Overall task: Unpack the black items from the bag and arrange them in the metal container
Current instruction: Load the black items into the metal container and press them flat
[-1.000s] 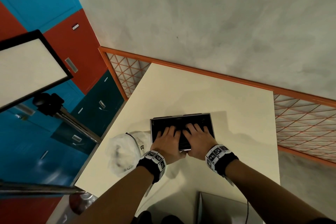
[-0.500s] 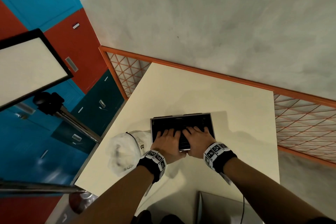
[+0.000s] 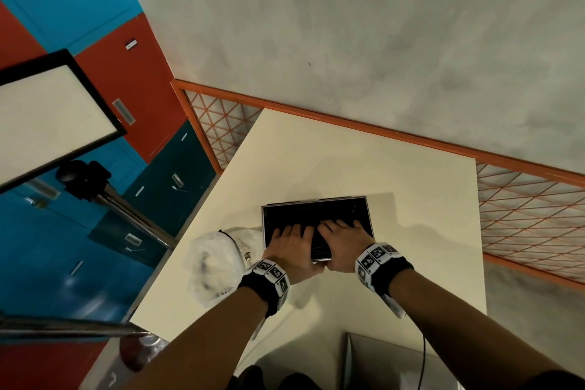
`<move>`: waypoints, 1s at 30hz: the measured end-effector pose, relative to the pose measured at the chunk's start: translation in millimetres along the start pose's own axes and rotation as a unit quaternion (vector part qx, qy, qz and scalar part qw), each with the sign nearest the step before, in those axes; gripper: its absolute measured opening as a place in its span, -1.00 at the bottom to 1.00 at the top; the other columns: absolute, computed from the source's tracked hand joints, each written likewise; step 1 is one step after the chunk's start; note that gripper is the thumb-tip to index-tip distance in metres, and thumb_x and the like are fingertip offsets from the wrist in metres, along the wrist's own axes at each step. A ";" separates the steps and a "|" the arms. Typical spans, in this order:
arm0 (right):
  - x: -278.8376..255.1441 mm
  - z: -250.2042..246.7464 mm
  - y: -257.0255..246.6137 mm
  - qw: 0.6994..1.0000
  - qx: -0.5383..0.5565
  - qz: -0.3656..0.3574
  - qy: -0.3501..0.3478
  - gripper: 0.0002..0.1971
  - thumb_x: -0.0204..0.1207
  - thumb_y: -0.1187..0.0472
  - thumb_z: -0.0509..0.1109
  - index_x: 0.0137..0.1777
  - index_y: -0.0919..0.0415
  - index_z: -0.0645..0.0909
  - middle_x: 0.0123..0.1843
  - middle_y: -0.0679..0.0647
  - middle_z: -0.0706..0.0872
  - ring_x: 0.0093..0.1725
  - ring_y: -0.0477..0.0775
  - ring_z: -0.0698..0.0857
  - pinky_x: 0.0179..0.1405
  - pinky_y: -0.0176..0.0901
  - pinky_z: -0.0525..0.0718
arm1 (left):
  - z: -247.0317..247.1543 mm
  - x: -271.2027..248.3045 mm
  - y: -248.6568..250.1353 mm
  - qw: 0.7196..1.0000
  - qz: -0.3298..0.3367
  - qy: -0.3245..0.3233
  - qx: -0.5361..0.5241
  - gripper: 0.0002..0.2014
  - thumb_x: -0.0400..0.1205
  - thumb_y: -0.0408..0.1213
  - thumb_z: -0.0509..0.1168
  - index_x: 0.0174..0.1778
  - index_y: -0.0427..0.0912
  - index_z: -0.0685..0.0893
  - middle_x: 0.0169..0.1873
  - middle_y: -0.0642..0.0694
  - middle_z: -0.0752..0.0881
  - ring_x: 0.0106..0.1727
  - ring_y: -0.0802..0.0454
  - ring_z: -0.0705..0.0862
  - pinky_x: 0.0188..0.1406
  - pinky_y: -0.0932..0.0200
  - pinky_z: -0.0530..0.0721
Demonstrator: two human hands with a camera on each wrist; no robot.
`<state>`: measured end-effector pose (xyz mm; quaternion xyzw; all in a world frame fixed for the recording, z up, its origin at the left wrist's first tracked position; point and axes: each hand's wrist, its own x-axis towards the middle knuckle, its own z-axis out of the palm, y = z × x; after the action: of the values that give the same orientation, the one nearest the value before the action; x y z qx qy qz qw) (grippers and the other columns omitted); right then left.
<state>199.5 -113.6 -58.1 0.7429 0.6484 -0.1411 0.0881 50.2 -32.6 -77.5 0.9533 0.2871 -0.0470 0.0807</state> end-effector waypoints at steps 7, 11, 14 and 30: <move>-6.7 6.6 -2.2 0.998 -0.032 -0.005 0.054 -0.34 0.20 -0.14 0.46 0.33 0.07 0.49 0.24 0.04 0.58 0.23 0.15 0.59 0.11 0.22 0.55 | 0.5 -1.1 -1.9 0.999 0.024 0.034 -0.009 -0.32 0.39 0.32 0.26 0.29 -0.08 0.53 0.16 -0.05 0.65 0.20 -0.11 0.63 0.20 -0.11 0.54; -12.3 11.0 -0.3 0.992 -0.041 -0.027 0.114 -0.37 0.13 -0.14 0.53 0.20 0.08 0.53 0.10 0.05 0.60 0.08 0.15 0.61 -0.03 0.17 0.60 | 3.4 -5.2 -2.6 0.996 0.050 0.080 -0.005 -0.38 0.40 0.31 0.32 0.18 -0.11 0.60 0.03 -0.04 0.66 0.07 -0.08 0.64 0.07 -0.06 0.62; -14.5 8.3 -1.5 0.990 -0.043 -0.034 0.127 -0.37 0.11 -0.12 0.56 0.17 0.08 0.51 0.06 0.03 0.61 0.04 0.14 0.62 -0.05 0.18 0.60 | 2.4 -7.0 -2.1 0.993 0.055 0.100 -0.002 -0.39 0.40 0.32 0.33 0.13 -0.12 0.61 -0.01 -0.04 0.65 0.03 -0.07 0.63 0.03 -0.04 0.63; -4.6 2.1 -7.7 0.998 -0.057 0.012 0.032 -0.40 0.32 -0.11 0.38 0.36 0.06 0.42 0.26 0.03 0.60 0.31 0.16 0.50 0.22 0.30 0.41 | -5.0 0.1 -1.3 1.000 0.008 0.006 -0.006 -0.33 0.39 0.32 0.25 0.29 -0.05 0.50 0.18 -0.03 0.64 0.21 -0.09 0.63 0.19 -0.07 0.60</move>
<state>191.2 -117.5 -58.2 0.7488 0.6486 -0.0789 0.1111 49.8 -30.5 -72.8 0.9553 0.2803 -0.0389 0.0854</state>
